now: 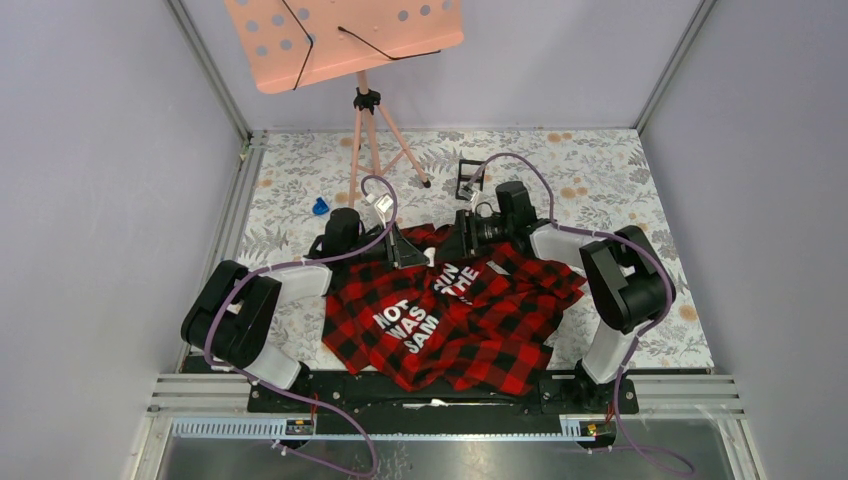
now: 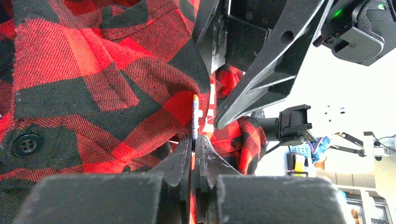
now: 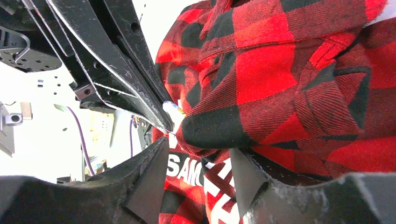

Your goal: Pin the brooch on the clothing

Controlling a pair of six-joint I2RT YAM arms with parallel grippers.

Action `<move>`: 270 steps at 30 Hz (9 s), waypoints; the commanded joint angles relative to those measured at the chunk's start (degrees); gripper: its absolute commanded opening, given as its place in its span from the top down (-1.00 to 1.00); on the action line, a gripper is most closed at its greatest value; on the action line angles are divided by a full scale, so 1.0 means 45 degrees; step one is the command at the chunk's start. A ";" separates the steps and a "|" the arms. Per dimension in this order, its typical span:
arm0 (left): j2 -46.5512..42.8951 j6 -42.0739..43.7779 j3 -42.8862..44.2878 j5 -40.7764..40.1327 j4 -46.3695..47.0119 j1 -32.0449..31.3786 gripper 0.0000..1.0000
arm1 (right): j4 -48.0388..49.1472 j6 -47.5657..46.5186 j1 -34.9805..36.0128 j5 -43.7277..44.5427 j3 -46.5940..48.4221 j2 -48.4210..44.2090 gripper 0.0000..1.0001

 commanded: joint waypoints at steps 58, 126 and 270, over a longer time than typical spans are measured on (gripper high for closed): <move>-0.0039 -0.1432 -0.0003 0.1262 0.2140 0.0062 1.00 | 0.2722 0.1217 0.0212 -0.1180 -0.0509 0.0088 0.28; -0.0328 -0.1142 0.0138 0.2375 0.2214 -0.0137 1.00 | 0.1762 0.1607 0.0242 -0.1036 0.0082 0.0920 0.62; 0.1091 0.2114 0.3246 -1.0271 -0.8173 0.0173 1.00 | -1.0478 -0.0945 -0.6017 1.2100 0.0003 -0.2298 1.00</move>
